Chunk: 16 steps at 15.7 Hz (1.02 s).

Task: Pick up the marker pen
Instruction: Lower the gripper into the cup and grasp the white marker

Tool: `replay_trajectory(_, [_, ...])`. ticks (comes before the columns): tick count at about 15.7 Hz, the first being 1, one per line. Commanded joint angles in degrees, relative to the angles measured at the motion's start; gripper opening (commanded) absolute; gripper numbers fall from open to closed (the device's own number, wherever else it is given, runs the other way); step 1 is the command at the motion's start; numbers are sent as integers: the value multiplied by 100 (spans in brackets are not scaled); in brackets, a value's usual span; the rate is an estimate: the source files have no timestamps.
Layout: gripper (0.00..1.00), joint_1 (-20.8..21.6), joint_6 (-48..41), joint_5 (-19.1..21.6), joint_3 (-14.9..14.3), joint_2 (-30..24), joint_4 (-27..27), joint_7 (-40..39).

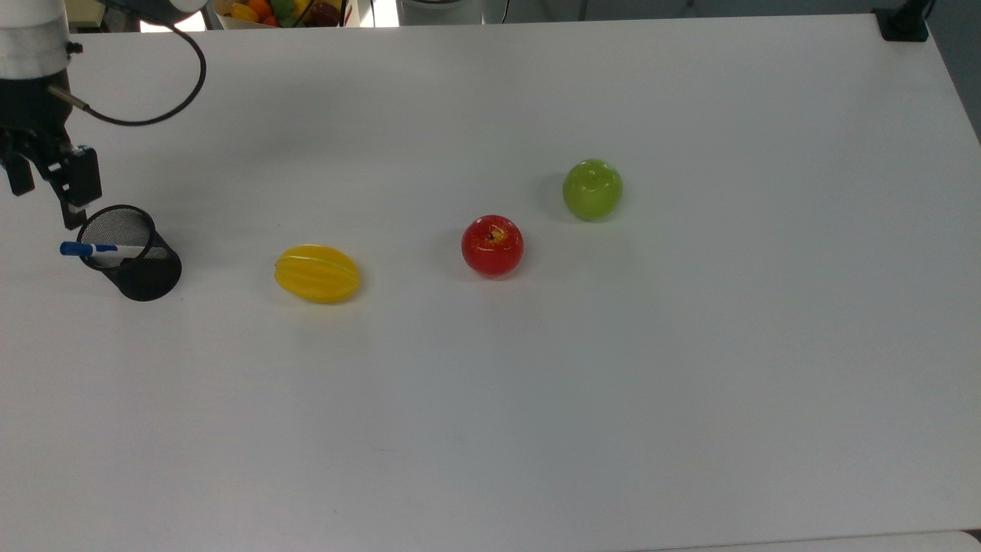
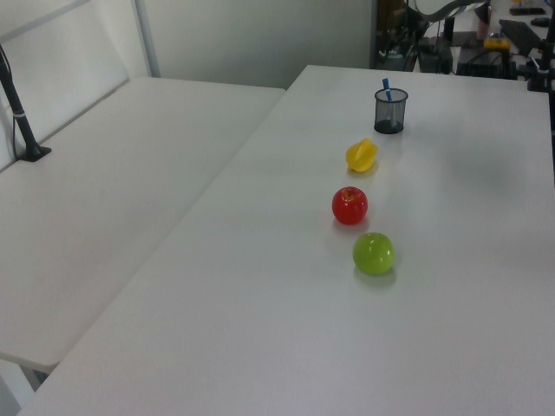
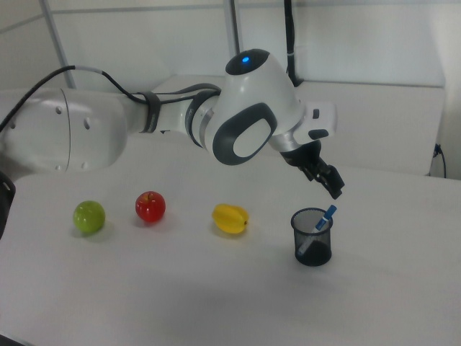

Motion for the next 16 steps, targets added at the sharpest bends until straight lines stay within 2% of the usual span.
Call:
replay_trajectory(1, [79,-76,307,135,19,330,150,-21])
replay_trajectory(8, [68,-138,413,135,28,488,132,-197])
replay_trajectory(11, [59,-156,413,135,28,488,115,-276])
replay_trajectory(16, [57,-226,413,135,28,532,106,-531])
